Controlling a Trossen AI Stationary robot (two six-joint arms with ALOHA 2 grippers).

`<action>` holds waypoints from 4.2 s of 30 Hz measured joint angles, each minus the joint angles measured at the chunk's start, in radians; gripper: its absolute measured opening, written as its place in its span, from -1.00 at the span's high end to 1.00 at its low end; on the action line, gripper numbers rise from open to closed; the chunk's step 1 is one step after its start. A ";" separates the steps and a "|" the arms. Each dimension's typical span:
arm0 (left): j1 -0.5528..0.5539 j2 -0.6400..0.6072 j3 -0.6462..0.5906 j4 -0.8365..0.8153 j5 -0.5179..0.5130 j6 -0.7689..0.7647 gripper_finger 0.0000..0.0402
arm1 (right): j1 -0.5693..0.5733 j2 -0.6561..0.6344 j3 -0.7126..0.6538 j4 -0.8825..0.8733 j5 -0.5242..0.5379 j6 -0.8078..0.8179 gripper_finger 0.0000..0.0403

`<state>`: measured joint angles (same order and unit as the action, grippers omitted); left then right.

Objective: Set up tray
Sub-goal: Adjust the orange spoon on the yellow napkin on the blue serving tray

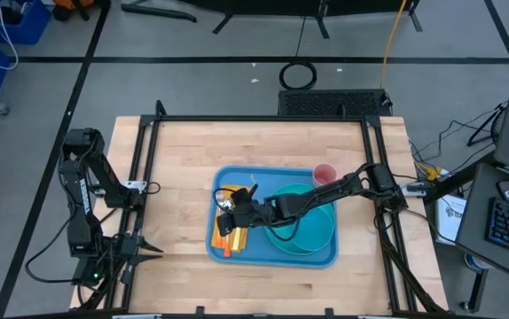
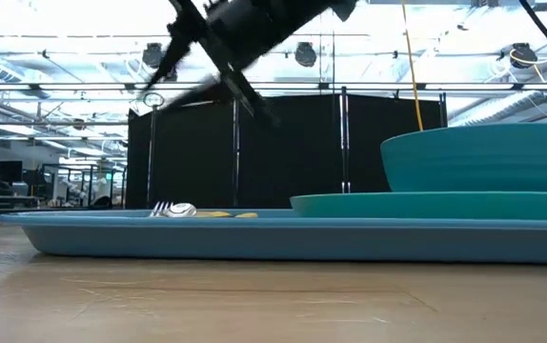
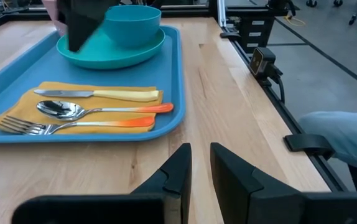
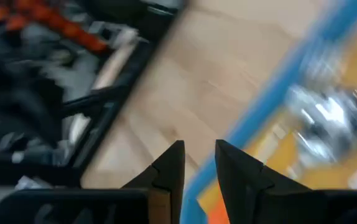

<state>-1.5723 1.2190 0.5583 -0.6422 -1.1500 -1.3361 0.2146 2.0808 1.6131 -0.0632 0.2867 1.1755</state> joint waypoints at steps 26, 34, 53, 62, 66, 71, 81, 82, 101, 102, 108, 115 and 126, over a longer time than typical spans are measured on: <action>0.000 0.000 0.000 -0.016 -0.004 0.090 0.69 | -0.207 -0.001 0.001 -0.163 -0.394 -0.649 0.97; 0.004 0.000 0.000 -0.019 -0.030 0.136 0.69 | -0.239 -0.001 0.001 -0.199 -0.419 -0.691 0.73; 0.054 0.000 0.000 -0.039 -0.002 0.156 0.69 | -0.272 0.066 0.001 -0.174 -0.494 -0.708 0.38; 0.054 -0.001 0.000 -0.044 -0.002 0.150 0.69 | -0.273 0.075 0.002 -0.128 -0.473 -0.744 0.39; 0.054 -0.001 0.000 -0.044 -0.002 0.150 0.69 | -0.274 0.105 0.001 -0.124 -0.475 -0.739 0.39; 0.054 -0.001 0.000 -0.047 -0.002 0.150 0.69 | -0.276 0.106 0.001 -0.126 -0.471 -0.737 0.39; 0.053 -0.001 0.000 -0.048 -0.001 0.150 0.69 | -0.282 0.116 0.001 -0.108 -0.484 -0.743 0.39; 0.053 -0.001 0.000 -0.049 0.000 0.150 0.69 | -0.282 0.122 0.001 -0.102 -0.496 -0.743 0.39; 0.053 -0.002 0.000 -0.050 0.000 0.150 0.69 | -0.279 0.130 0.001 -0.059 -0.518 -0.743 0.39; 0.053 -0.002 0.000 -0.050 0.000 0.150 0.69 | -0.279 0.130 0.001 -0.059 -0.522 -0.742 0.39; 0.053 -0.002 0.000 -0.050 0.000 0.150 0.69 | -0.279 0.145 0.000 -0.058 -0.524 -0.735 0.42; 0.053 -0.002 0.000 -0.055 0.000 0.149 0.69 | -0.279 0.194 0.002 -0.002 -0.572 -0.708 0.64; 0.053 -0.002 0.000 -0.060 0.020 0.146 0.69 | -0.280 0.179 0.002 0.005 -0.580 -0.701 0.88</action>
<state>-1.5188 1.2171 0.5585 -0.7025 -1.1295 -1.1900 -0.0654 2.2602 1.6146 -0.0582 -0.2930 0.4750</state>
